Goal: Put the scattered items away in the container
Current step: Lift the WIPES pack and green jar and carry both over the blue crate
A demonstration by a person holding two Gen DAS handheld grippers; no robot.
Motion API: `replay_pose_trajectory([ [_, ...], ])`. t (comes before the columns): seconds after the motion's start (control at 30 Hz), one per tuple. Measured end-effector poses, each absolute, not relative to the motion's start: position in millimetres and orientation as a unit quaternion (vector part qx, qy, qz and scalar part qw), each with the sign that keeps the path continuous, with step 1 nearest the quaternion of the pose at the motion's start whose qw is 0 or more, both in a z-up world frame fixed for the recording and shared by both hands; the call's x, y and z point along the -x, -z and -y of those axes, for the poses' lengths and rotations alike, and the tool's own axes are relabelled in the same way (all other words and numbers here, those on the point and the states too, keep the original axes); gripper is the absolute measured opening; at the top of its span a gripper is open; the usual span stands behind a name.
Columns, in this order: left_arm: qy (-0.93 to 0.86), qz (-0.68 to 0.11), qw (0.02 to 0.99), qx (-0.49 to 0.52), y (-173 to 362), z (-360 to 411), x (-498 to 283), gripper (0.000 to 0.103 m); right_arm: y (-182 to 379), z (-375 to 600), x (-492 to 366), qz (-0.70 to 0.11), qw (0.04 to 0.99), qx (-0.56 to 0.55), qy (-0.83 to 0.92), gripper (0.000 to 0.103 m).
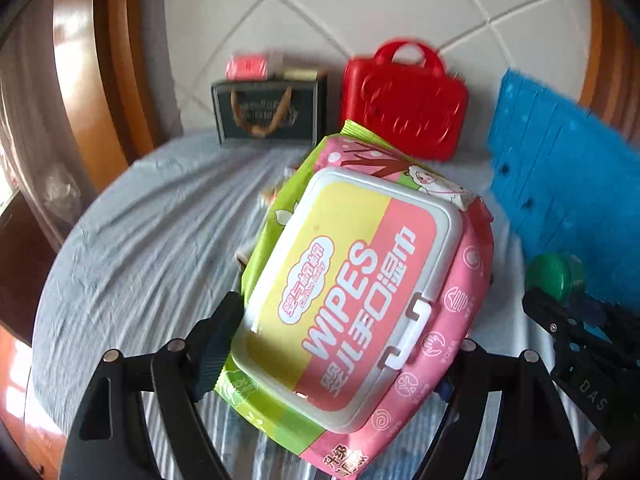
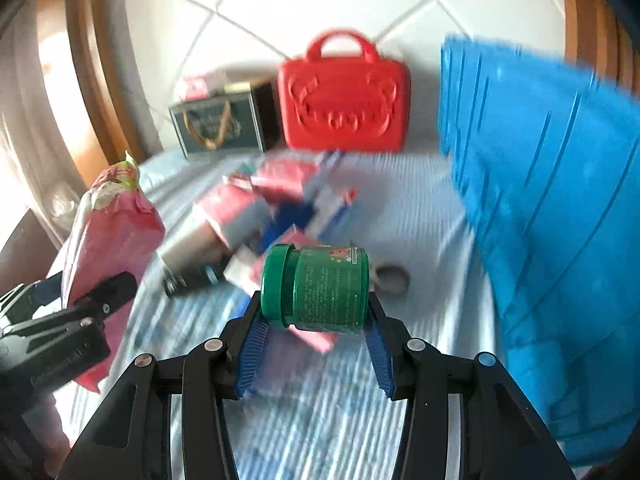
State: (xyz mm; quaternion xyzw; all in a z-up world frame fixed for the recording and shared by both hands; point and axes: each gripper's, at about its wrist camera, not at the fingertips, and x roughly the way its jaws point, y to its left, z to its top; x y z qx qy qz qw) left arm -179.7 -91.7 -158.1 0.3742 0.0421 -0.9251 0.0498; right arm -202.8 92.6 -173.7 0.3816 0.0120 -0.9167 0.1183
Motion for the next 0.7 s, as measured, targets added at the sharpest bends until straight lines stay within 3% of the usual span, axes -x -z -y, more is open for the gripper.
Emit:
replay_pose_trajectory([
  [0.33,0.955,-0.037,0.005,-0.294,69.2,73.2,156.6,0.079,57.8,-94.4,165.3,-0.028,0.096,-0.283,0.954,0.046],
  [0.7,0.964,-0.031,-0.075,-0.254,18.7,-57.7,159.9,0.079,-21.3,-208.8,142.1,-0.043,0.029,-0.2,0.978,0.046],
])
